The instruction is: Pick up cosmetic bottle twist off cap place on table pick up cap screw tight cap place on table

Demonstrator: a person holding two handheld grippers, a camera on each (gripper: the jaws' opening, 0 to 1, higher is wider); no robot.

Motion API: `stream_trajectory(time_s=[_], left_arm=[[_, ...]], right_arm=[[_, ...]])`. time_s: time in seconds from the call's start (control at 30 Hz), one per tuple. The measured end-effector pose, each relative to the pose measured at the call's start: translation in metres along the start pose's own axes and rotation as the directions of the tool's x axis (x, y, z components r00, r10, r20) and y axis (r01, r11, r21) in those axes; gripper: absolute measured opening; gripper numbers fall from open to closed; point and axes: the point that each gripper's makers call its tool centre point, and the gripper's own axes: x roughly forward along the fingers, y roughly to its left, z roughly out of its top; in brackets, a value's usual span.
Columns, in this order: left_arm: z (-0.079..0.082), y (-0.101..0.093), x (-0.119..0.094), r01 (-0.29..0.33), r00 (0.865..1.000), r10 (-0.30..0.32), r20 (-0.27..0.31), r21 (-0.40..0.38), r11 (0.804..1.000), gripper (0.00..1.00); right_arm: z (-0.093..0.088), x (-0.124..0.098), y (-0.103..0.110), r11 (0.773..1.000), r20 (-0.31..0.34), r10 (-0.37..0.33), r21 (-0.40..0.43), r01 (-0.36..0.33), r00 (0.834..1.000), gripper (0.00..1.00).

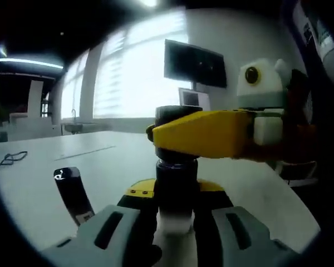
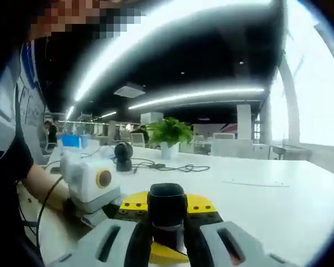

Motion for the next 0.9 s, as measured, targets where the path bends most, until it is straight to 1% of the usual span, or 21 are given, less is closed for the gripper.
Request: stream_trajectory(time_s=[0.23, 0.37, 0.4, 0.53, 0.63, 0.8, 0.9], left_arm=[[0.0, 0.0, 0.001, -0.004, 1.0, 0.004, 0.002, -0.01, 1.0, 0.14], [0.0, 0.001, 0.002, -0.01, 1.0, 0.01, -0.001, -0.015, 1.0, 0.14], [0.0, 0.001, 0.002, -0.012, 1.0, 0.012, -0.001, -0.013, 1.0, 0.14], [0.0, -0.001, 0.002, -0.023, 1.0, 0.023, -0.005, 0.004, 1.0, 0.14], [0.0, -0.001, 0.001, -0.038, 0.999, 0.038, -0.007, 0.028, 0.999, 0.14], [0.0, 0.0, 0.001, -0.044, 0.999, 0.044, -0.008, 0.03, 0.999, 0.14], [0.0, -0.001, 0.001, -0.043, 0.999, 0.043, -0.007, 0.033, 0.999, 0.14]], right_arm=[[0.0, -0.003, -0.003, 0.994, 0.019, -0.112, 0.008, 0.112, 0.994, 0.15], [-0.002, -0.004, -0.01, 0.983, 0.009, -0.174, 0.064, 0.173, 0.985, 0.14], [-0.002, -0.004, -0.009, 0.98, 0.008, -0.188, 0.068, 0.187, 0.982, 0.14], [-0.002, -0.007, -0.01, 0.957, -0.007, -0.28, 0.07, 0.28, 0.96, 0.14], [-0.002, -0.008, -0.01, 0.943, -0.005, -0.326, 0.065, 0.326, 0.945, 0.14], [-0.002, -0.009, -0.011, 0.931, -0.003, -0.361, 0.063, 0.36, 0.933, 0.14], [-0.002, -0.01, -0.011, 0.929, 0.001, -0.365, 0.06, 0.364, 0.931, 0.14]])
